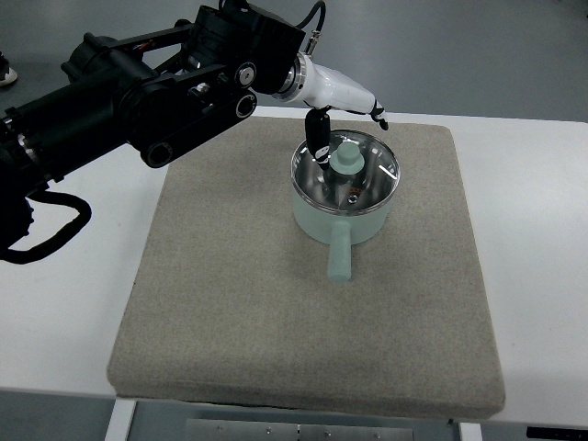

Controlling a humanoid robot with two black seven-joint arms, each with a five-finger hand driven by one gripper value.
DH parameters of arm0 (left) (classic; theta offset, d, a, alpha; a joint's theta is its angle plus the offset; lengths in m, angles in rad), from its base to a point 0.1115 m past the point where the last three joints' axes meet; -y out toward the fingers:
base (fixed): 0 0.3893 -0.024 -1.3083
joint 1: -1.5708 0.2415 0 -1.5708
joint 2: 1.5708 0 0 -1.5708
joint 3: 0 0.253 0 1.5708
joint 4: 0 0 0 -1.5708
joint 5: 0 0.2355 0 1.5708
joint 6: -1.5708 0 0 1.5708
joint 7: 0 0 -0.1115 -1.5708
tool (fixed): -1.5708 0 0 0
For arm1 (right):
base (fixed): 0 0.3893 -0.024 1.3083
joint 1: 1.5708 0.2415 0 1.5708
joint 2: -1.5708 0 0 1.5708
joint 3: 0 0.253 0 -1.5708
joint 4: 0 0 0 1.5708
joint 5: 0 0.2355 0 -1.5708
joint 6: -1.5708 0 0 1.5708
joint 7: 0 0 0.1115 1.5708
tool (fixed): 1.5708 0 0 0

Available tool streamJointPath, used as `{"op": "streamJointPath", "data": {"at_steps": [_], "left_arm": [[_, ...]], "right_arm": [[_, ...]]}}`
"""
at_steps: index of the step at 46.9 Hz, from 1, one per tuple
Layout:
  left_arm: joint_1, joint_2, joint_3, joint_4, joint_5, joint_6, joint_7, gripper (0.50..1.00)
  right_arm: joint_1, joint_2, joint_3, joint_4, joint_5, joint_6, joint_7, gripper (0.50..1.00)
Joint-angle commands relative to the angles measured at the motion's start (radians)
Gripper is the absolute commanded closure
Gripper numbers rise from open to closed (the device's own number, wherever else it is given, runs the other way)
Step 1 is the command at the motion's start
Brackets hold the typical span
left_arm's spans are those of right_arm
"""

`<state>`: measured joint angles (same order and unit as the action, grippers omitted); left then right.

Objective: Place lid left of pot with left hand
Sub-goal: 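Close the left hand fingers around the green lid knob, then lift the glass lid up off the pot with the left hand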

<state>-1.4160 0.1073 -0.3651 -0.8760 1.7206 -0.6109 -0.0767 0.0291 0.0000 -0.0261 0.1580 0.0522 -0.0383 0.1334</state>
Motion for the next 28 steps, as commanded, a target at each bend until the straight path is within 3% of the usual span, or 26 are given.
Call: {"op": "streamJointPath", "data": {"at_steps": [1, 8, 10, 21, 28], "left_arm": [[-0.001, 0.0, 0.0, 0.0, 0.001, 0.0, 0.0, 0.587], [-0.001, 0.0, 0.017, -0.001, 0.001, 0.0, -0.002, 0.649], [-0.001, 0.0, 0.025, 0.0, 0.002, 0.0, 0.0, 0.688], [0.0, 0.0, 0.026, -0.001, 0.001, 0.0, 0.0, 0.716], [-0.001, 0.0, 0.026, -0.001, 0.001, 0.0, 0.0, 0.769]], "right_arm": [[0.0, 0.0, 0.0, 0.0, 0.0, 0.0, 0.0, 0.576], [0.0, 0.0, 0.0, 0.0, 0.0, 0.0, 0.0, 0.576], [0.0, 0.0, 0.0, 0.0, 0.0, 0.0, 0.0, 0.576], [0.0, 0.0, 0.0, 0.0, 0.0, 0.0, 0.0, 0.576], [0.0, 0.0, 0.0, 0.0, 0.0, 0.0, 0.0, 0.576]]}}
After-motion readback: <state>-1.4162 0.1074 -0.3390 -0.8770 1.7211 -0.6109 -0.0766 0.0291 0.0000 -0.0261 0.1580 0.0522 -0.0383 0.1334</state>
